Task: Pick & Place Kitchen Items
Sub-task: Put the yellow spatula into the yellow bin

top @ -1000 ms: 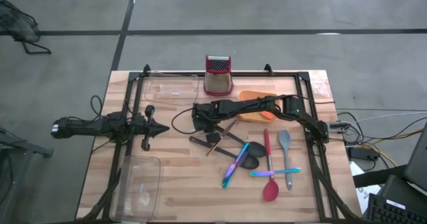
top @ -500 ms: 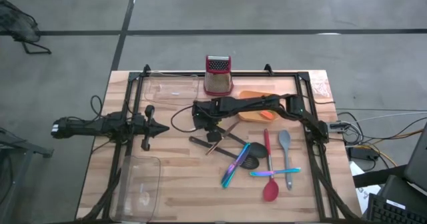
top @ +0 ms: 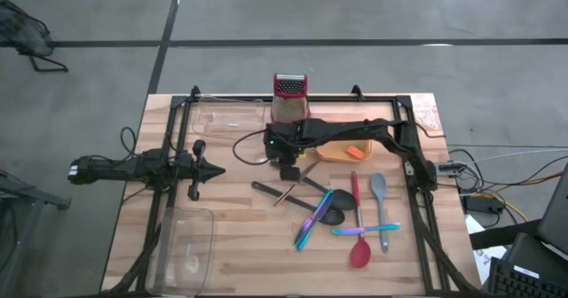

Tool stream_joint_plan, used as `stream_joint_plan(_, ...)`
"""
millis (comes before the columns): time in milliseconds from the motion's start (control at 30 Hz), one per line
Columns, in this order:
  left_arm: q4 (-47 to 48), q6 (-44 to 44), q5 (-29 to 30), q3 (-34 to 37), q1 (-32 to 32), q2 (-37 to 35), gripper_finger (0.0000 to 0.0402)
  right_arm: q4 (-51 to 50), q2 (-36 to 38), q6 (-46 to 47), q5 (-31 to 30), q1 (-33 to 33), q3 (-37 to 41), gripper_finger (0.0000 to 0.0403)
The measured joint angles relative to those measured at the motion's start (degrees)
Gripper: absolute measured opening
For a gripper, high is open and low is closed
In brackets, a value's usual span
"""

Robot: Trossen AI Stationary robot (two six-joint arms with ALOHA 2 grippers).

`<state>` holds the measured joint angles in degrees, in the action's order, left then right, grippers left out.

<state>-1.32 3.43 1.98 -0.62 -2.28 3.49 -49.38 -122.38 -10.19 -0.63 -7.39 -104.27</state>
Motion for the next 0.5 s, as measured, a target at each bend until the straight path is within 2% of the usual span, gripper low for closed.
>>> stream_joint_plan(200,0.0,0.0,0.0,0.0,0.0,0.0,0.0005,-0.6,4.2,3.7,-1.1,-0.5,3.9,0.0034)
stream_joint_plan(300,0.0,0.0,0.0,0.0,0.0,0.0,0.0005,-0.6,6.9,4.9,-3.7,-0.6,6.6,0.0034)
stream_joint_plan(500,0.0,0.0,0.0,0.0,0.0,0.1,0.0005,2.1,15.0,9.2,-6.2,-0.9,15.6,0.0036)
